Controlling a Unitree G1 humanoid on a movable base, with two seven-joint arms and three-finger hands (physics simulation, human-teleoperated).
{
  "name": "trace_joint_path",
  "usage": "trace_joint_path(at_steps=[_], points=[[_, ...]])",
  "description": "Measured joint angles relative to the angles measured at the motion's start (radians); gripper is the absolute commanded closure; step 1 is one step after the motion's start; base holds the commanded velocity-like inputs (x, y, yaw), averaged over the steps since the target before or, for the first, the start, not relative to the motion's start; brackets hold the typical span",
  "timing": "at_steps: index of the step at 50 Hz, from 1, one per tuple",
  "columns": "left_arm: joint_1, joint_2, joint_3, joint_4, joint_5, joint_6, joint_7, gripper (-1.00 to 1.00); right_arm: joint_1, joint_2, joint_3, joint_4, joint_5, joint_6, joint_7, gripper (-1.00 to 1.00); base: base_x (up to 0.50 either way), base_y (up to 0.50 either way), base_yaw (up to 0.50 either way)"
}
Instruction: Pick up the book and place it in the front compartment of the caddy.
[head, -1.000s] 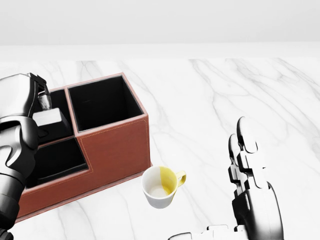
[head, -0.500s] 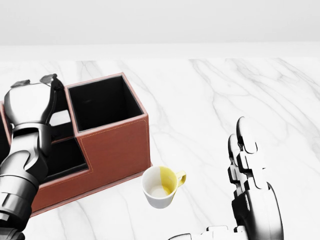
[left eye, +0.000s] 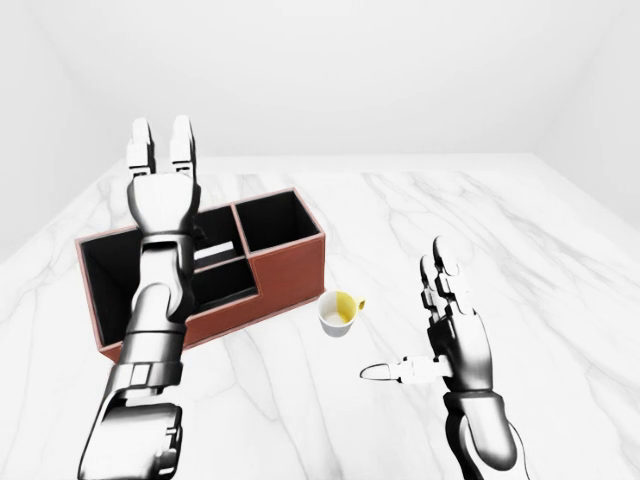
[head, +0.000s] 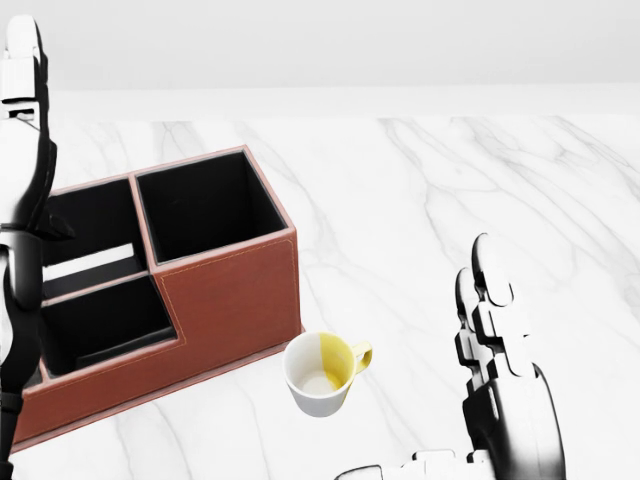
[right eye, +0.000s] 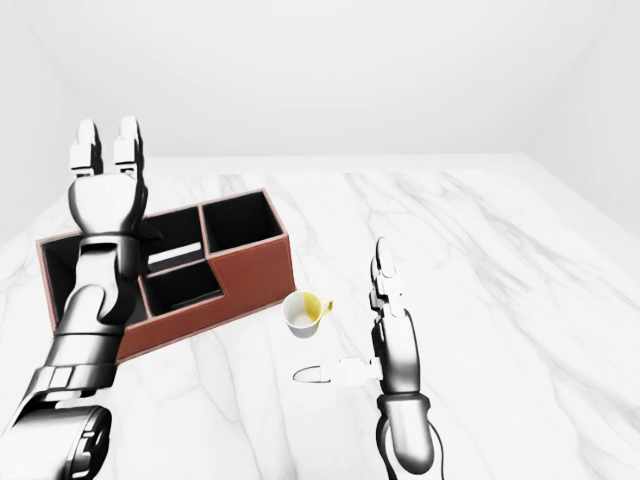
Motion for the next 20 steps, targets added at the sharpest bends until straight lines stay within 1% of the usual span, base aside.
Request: trace_joint_path(at_steps=[5,12,15,18,20], points=[[0.096,0.013,0.068,-0.297,0.043,0.000,-0.136,-1.00,0.000,0.000,0.001,0.000,0.000,0.000,-0.001,-1.00,0.00,0.00,0.00],[0.210,0.025,0.172,-0.681,0.047,0.000,-0.302,-1.00,0.003,-0.001,0.004,-0.001,-0.001,-0.002,-0.001,-1.00,0.00,0.00,0.00],[0.250,0.025,0.213,-0.823,0.023,0.000,-0.359,-1.00,0.005,-0.001,0.004,-0.004,0.000,-0.003,-0.002,-1.00,0.00,0.00,0.00],[0.289,0.020,0.252,-0.959,-0.046,0.000,-0.414,-1.00,0.007,-0.002,0.005,-0.006,0.000,-0.004,-0.002,-1.00,0.00,0.00,0.00],[0.316,0.012,0.278,-1.045,-0.109,0.000,-0.445,-1.00,0.008,-0.002,0.006,-0.007,0.000,-0.004,-0.002,-1.00,0.00,0.00,0.00]])
